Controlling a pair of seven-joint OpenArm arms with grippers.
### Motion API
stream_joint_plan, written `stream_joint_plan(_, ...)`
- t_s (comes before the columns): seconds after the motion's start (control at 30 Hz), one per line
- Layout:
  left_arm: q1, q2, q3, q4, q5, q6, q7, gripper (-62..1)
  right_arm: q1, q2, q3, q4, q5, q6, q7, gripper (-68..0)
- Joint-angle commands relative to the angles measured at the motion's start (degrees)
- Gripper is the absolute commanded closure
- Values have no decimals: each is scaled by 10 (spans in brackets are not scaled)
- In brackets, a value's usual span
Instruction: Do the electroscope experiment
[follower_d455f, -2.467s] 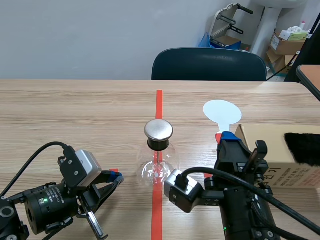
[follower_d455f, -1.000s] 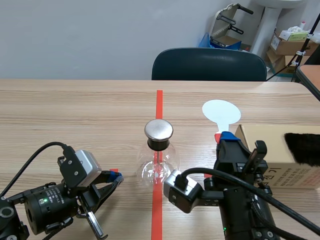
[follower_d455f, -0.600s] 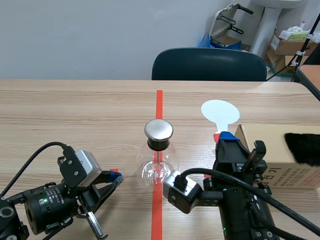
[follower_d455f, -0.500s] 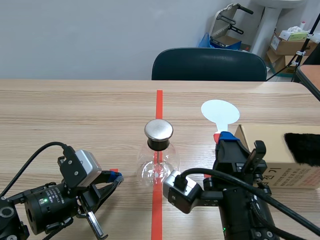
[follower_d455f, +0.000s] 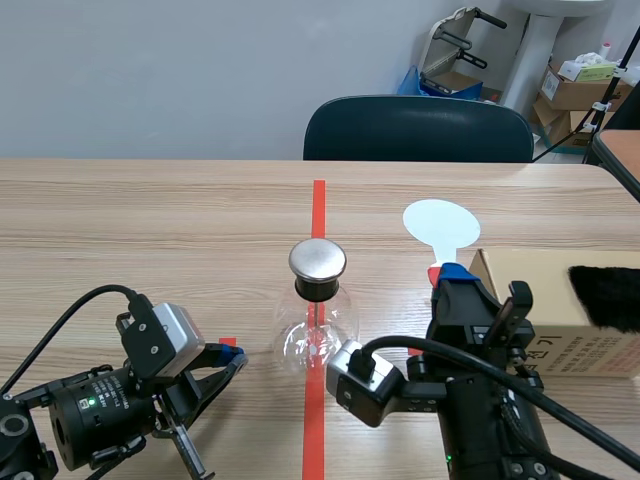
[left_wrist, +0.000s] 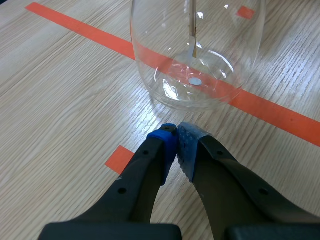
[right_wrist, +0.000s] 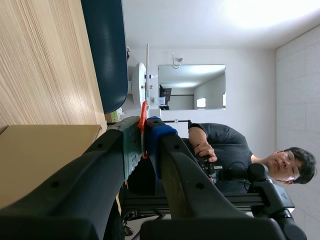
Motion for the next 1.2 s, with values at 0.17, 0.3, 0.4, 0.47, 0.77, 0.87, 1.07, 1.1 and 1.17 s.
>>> stream_joint_plan(0.17,-2,1,1,10,-6,1,-8,-36,2,6,2,8,0,-8,-4,-10)
stream_joint_plan(0.3,-2,1,1,10,-6,1,-8,-36,2,6,2,8,0,-8,-4,-10)
stream_joint_plan(0.4,-2,1,1,10,-6,1,-8,-36,2,6,2,8,0,-8,-4,-10)
stream_joint_plan(0.47,-2,1,1,10,-6,1,-8,-36,2,6,2,8,0,-8,-4,-10)
stream_joint_plan(0.77,-2,2,1,10,-6,1,-8,-36,2,6,2,8,0,-8,-4,-10)
stream_joint_plan(0.87,-2,2,1,10,-6,1,-8,-36,2,6,2,8,0,-8,-4,-10)
stream_joint_plan(1.07,-2,2,1,10,-6,1,-8,-36,2,6,2,8,0,-8,4,-10)
stream_joint_plan(1.1,-2,2,1,10,-6,1,-8,-36,2,6,2,8,0,-8,10,-10)
stream_joint_plan(1.17,-2,2,1,10,-6,1,-8,-36,2,6,2,8,0,-8,31,-10)
